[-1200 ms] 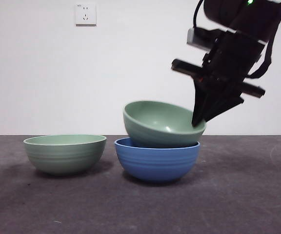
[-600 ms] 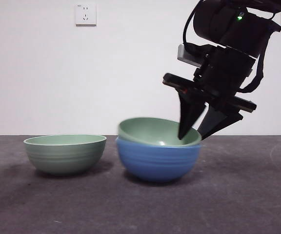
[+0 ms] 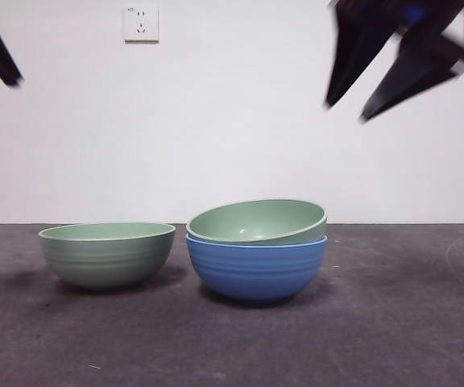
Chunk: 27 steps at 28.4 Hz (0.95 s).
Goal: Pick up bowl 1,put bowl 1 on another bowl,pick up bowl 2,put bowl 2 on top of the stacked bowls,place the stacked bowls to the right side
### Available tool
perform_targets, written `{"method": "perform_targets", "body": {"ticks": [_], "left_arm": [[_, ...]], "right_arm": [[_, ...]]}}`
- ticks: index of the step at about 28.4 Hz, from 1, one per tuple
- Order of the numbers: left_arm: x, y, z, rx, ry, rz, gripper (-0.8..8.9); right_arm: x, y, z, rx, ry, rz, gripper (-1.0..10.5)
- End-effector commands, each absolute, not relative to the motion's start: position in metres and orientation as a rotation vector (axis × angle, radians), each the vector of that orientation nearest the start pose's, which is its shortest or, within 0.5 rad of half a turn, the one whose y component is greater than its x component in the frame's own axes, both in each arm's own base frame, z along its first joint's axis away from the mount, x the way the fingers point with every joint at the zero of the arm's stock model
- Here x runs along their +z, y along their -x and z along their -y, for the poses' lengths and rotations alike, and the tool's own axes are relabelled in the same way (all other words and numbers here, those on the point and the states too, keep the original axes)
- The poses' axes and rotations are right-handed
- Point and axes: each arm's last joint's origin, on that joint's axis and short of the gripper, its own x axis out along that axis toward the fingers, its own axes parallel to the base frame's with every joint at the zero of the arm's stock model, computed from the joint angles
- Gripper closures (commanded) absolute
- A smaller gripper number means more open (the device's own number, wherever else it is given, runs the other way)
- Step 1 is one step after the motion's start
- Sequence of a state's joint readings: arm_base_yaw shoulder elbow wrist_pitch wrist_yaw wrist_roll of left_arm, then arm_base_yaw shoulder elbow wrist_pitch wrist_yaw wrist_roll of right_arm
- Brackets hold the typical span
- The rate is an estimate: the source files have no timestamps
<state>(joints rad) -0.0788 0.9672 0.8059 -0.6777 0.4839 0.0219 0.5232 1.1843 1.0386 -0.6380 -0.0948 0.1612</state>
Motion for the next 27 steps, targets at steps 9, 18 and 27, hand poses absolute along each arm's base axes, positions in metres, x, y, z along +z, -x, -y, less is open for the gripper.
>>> {"method": "perform_targets", "body": {"ticks": [9, 18, 27], "left_arm": [[0.237, -0.259, 0.058, -0.358, 0.070, -0.973, 1.87], [0.212, -0.311, 0.075, -0.296, 0.036, -1.103, 1.90], [0.201, -0.314, 0.076, -0.284, 0.059, -1.153, 8.29]], "right_arm": [[0.336, -0.142, -0.085, 0.514, 0.010, -0.785, 7.2], [0.344, -0.120, -0.071, 0.502, 0.005, -0.756, 7.2], [0.345, -0.118, -0.070, 0.500, -0.003, -0.753, 7.2]]}}
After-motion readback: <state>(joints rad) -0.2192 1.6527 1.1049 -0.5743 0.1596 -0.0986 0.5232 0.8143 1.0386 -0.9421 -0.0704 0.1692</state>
